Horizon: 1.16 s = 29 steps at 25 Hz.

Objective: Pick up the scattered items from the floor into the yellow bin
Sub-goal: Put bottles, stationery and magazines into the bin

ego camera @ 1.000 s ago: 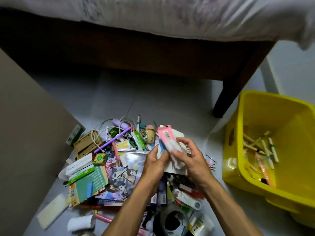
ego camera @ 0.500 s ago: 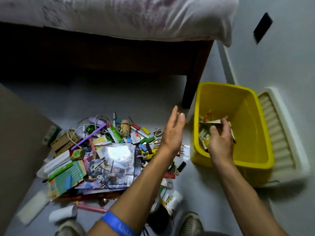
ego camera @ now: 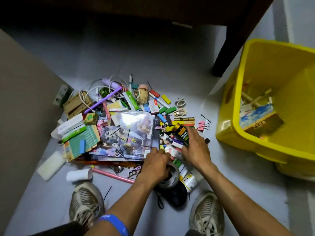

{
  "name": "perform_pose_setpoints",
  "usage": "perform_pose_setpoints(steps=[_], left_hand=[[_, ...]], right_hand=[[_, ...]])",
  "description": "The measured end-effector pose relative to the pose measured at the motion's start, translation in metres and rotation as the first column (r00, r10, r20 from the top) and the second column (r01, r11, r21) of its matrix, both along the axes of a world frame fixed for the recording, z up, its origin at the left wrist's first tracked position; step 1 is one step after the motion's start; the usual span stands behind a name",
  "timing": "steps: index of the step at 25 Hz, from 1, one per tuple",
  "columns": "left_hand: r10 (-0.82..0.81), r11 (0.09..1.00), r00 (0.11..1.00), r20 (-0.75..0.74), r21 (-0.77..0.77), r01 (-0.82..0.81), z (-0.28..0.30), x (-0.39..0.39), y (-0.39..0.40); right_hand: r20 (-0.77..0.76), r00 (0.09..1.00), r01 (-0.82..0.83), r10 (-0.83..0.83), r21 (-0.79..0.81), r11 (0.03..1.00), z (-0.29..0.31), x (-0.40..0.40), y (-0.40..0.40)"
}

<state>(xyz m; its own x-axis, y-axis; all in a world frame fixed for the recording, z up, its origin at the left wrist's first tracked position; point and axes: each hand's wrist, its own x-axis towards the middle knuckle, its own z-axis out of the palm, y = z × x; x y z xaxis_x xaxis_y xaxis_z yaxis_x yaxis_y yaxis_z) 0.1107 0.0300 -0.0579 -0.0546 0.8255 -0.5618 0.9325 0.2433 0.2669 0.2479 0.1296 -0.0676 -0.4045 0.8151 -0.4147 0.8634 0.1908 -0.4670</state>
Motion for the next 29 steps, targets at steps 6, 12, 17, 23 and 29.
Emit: perform_pose_setpoints(steps=[6, 12, 17, 23, 29], left_hand=[[0.142, 0.984, 0.983, 0.114, 0.090, -0.153, -0.007, -0.006, 0.005], [0.544, 0.684, 0.422, 0.725, -0.092, -0.723, 0.069, -0.016, 0.046], [0.444, 0.666, 0.297, 0.845, -0.090, -0.740, 0.147, 0.052, 0.114], [0.465, 0.700, 0.298, 0.834, -0.139, -0.701, 0.169, 0.096, 0.144], [0.561, 0.689, 0.460, 0.689, -0.080, -0.721, 0.076, 0.032, 0.050]], right_hand=[[0.042, 0.989, 0.141, -0.139, -0.074, 0.987, -0.015, 0.003, 0.014], [-0.720, 0.566, 0.532, -0.402, -0.053, 0.845, 0.074, 0.041, -0.004], [-0.818, 0.421, 0.841, -0.391, 0.191, 0.506, 0.132, 0.102, 0.031], [-0.765, 0.503, 0.783, -0.402, 0.206, 0.587, 0.124, 0.117, 0.019], [-0.518, 0.836, 0.436, -0.182, 0.425, 0.793, 0.070, 0.071, -0.044]])
